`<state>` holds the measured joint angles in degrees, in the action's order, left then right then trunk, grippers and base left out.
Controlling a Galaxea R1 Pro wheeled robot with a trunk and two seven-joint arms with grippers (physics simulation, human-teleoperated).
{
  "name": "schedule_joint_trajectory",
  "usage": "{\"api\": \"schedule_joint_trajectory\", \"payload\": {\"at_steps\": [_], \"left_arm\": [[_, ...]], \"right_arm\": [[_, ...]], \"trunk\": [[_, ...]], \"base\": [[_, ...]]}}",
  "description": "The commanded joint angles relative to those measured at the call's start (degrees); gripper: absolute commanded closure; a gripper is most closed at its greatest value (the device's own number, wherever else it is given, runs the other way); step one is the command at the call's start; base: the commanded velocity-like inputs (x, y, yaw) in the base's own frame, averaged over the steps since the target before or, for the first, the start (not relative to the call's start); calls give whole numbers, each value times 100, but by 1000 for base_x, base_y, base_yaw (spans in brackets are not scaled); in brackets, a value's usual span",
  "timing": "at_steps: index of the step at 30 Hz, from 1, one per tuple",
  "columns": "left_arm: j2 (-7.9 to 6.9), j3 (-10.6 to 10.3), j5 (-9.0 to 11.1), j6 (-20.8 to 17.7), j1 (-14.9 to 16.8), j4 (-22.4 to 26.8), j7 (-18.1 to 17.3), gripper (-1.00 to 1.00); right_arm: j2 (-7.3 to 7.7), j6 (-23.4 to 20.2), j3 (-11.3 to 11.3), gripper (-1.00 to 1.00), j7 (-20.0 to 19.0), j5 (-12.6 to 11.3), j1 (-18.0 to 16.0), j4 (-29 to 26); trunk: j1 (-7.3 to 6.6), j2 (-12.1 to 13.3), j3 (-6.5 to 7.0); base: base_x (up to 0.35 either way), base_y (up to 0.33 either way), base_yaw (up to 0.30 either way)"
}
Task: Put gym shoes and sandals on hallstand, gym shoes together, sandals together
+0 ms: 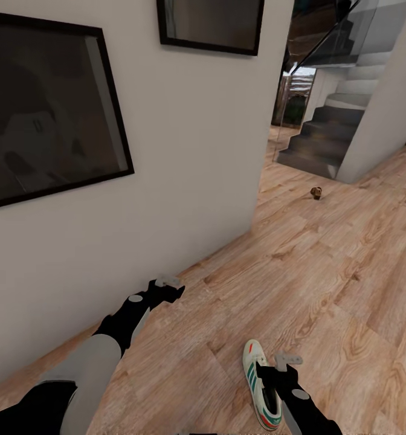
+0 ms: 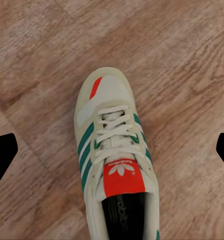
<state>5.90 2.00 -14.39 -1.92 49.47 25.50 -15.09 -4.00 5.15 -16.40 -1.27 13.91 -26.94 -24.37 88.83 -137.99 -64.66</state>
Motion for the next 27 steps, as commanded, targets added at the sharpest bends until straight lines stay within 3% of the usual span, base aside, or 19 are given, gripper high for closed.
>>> {"api": "schedule_joint_trajectory", "payload": {"at_steps": [1,13,18,27], "left_arm": [[2,23,-29,-22,1,13,-29,-100],[5,27,-30,-28,-9,15,-29,-100],[4,28,-30,-26,-14,11,-29,-100],[8,28,-29,-21,-39,-21,-29,-100]], "right_arm": [[-6,21,-48,-100,-13,59,-4,2],[-5,28,-48,-100,-13,59,-4,2],[-6,33,-48,-100,-13,59,-4,2],[129,731,-48,-100,-13,61,3,182]], "trunk": [[21,-44,-32],[285,-525,-356],[298,-532,-512],[321,-544,-793]], "base": [[0,0,0],[0,0,0],[0,0,0],[0,0,0]]}}
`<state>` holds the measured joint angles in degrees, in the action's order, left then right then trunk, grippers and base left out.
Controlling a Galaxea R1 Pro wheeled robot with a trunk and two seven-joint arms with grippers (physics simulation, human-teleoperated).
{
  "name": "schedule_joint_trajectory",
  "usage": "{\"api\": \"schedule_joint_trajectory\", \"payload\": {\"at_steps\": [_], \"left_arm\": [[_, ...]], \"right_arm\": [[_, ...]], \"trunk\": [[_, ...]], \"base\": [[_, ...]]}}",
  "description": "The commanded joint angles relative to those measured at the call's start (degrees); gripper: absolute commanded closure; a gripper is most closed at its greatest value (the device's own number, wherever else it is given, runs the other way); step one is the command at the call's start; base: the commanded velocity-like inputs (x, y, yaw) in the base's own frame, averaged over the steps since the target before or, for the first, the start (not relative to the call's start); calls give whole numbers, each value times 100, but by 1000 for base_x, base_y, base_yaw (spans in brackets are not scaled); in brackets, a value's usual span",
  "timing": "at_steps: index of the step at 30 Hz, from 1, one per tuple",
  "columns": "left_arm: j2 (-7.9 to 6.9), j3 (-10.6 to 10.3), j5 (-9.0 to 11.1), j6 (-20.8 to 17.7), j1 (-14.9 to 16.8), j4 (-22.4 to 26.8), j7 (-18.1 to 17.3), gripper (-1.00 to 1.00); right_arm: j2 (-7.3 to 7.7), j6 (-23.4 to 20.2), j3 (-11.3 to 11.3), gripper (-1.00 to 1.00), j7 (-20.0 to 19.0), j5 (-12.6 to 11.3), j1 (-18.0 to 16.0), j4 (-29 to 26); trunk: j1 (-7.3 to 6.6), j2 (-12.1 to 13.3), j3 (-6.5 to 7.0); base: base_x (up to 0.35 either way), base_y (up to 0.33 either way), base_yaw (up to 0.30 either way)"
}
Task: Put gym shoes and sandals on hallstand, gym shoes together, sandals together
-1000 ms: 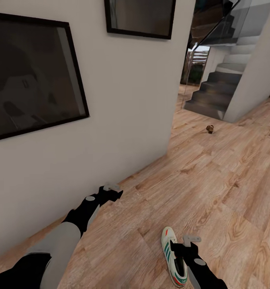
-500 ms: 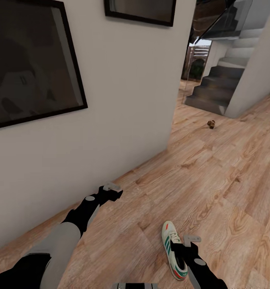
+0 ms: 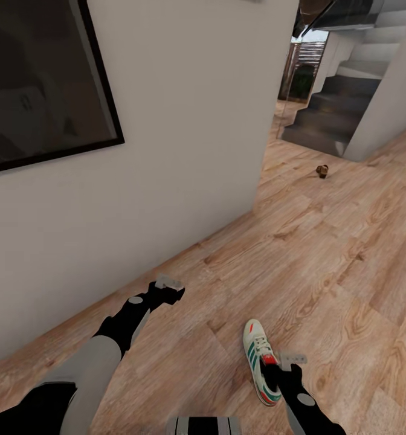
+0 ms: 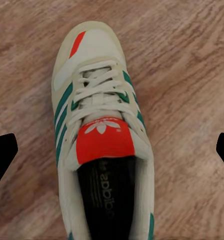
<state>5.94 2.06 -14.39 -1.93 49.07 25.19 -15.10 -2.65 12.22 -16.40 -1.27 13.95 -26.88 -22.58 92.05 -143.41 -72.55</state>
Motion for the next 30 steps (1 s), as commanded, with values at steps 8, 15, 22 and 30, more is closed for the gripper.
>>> {"api": "schedule_joint_trajectory", "payload": {"at_steps": [8,15,22,30], "left_arm": [[3,23,-29,-24,5,18,-29,-100],[3,23,-29,-27,2,31,-29,-100],[5,23,-29,-27,-2,30,-29,-100],[4,23,-28,-27,-3,30,-29,-100]], "right_arm": [[24,151,-52,-100,-13,55,-2,171],[68,165,-48,-100,-13,55,-2,190],[77,166,-48,-100,-13,55,-5,192],[76,166,-49,-100,-13,55,-2,193]], "trunk": [[19,-13,-255],[37,-22,-472],[55,-31,-688],[76,-42,-931]], "base": [[0,0,0],[0,0,0],[0,0,0],[0,0,0]]}}
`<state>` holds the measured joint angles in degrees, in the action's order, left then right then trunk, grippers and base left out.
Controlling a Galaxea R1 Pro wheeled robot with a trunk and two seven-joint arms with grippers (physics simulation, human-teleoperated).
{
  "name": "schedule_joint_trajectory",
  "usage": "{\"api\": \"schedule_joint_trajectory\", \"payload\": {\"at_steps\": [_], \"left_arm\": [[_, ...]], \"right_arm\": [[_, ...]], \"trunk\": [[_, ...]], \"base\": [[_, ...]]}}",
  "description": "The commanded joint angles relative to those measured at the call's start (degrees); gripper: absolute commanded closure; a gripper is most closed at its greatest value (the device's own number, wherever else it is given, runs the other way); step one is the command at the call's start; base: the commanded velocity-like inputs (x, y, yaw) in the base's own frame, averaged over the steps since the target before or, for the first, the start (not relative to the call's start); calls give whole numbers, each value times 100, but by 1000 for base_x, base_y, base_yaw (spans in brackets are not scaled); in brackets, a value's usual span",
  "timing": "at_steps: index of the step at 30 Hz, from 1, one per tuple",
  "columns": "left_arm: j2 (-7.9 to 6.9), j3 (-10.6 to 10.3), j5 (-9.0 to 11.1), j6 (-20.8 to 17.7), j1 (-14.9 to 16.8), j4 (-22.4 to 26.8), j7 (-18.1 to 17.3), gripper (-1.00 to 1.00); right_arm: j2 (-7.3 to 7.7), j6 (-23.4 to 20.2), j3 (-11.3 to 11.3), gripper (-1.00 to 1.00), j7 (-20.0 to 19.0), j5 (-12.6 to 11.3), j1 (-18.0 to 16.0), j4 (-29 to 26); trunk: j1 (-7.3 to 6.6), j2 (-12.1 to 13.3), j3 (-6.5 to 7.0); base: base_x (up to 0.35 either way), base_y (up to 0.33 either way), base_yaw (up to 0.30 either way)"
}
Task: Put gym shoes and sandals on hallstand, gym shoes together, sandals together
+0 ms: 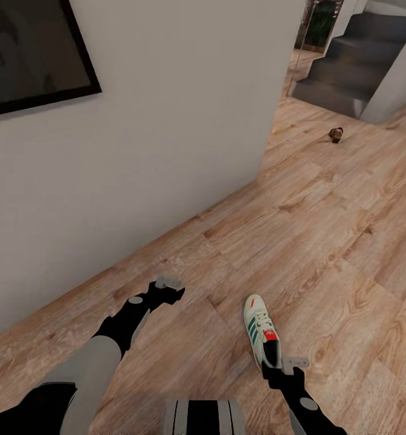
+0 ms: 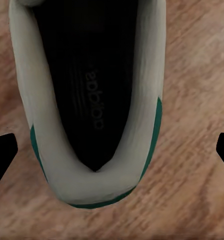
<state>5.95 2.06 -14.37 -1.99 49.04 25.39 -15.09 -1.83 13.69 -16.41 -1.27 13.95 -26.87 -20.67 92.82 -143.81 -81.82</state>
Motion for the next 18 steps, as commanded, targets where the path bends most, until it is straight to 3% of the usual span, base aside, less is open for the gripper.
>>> {"api": "schedule_joint_trajectory", "payload": {"at_steps": [1,9,18], "left_arm": [[3,23,-29,-21,0,10,-29,-100],[3,23,-30,-21,-7,10,-29,-100],[-2,23,-30,-21,-11,10,-29,-100]], "right_arm": [[-7,20,-48,-100,-13,55,-3,2],[-9,20,-47,-100,-13,55,-3,2],[-10,20,-46,-100,-13,55,-4,2]], "trunk": [[1,-3,-34],[22,-14,-261],[22,-14,-277]], "base": [[0,0,0],[0,0,0],[0,0,0]]}}
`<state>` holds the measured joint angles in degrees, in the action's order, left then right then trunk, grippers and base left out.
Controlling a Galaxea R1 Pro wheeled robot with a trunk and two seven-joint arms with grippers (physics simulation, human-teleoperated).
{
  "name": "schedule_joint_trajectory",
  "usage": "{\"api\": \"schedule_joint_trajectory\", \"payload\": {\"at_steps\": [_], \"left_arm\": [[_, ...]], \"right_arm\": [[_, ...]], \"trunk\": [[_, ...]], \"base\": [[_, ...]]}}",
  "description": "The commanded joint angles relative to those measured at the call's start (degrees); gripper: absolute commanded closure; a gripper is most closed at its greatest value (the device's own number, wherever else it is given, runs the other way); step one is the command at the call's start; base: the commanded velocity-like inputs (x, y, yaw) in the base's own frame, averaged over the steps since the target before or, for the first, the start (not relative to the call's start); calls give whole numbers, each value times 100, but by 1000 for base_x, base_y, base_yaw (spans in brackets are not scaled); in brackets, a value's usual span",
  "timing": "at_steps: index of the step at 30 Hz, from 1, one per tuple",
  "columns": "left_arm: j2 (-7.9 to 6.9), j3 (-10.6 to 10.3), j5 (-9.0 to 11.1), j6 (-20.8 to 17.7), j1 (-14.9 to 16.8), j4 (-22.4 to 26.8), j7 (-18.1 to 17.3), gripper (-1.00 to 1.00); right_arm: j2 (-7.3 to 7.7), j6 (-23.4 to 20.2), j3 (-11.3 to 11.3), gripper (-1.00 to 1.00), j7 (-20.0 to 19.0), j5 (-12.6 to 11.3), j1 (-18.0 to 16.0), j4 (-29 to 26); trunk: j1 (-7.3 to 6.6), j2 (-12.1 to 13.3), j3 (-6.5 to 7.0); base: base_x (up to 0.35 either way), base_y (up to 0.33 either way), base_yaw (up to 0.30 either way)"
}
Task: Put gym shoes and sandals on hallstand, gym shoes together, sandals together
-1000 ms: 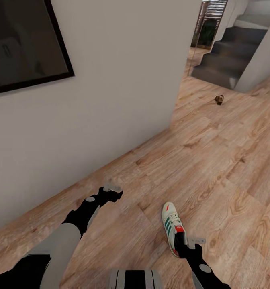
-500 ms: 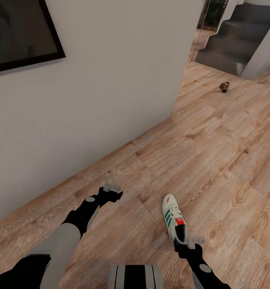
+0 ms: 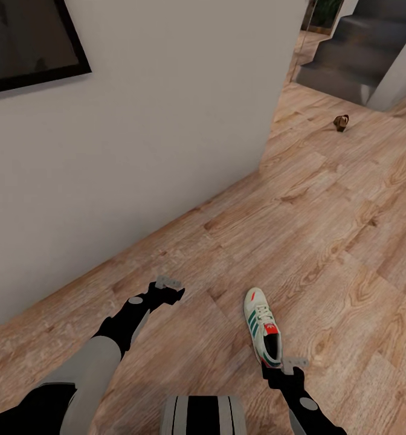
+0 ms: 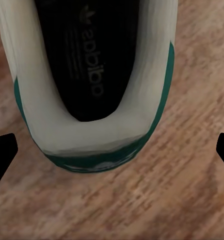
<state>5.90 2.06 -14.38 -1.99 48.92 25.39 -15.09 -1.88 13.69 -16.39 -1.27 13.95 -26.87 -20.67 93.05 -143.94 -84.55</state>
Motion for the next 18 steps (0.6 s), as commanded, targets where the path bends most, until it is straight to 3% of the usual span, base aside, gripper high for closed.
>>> {"api": "schedule_joint_trajectory", "payload": {"at_steps": [1,7,14,18], "left_arm": [[2,22,-30,-21,-1,10,-29,-100],[-1,22,-30,-21,-4,15,-29,-100],[-1,22,-30,-21,-6,17,-29,-100],[-1,22,-30,-19,-9,18,-29,-100]], "right_arm": [[-6,20,-48,-100,-13,55,-3,2],[-6,20,-48,-100,-13,55,-2,2],[-6,20,-48,-100,-13,55,-2,2],[-6,20,-48,-100,-13,54,-2,2]], "trunk": [[-1,-1,-4],[-1,-1,-4],[17,-11,-160],[17,-11,-160]], "base": [[0,0,0],[0,0,0],[0,0,0],[0,0,0]]}}
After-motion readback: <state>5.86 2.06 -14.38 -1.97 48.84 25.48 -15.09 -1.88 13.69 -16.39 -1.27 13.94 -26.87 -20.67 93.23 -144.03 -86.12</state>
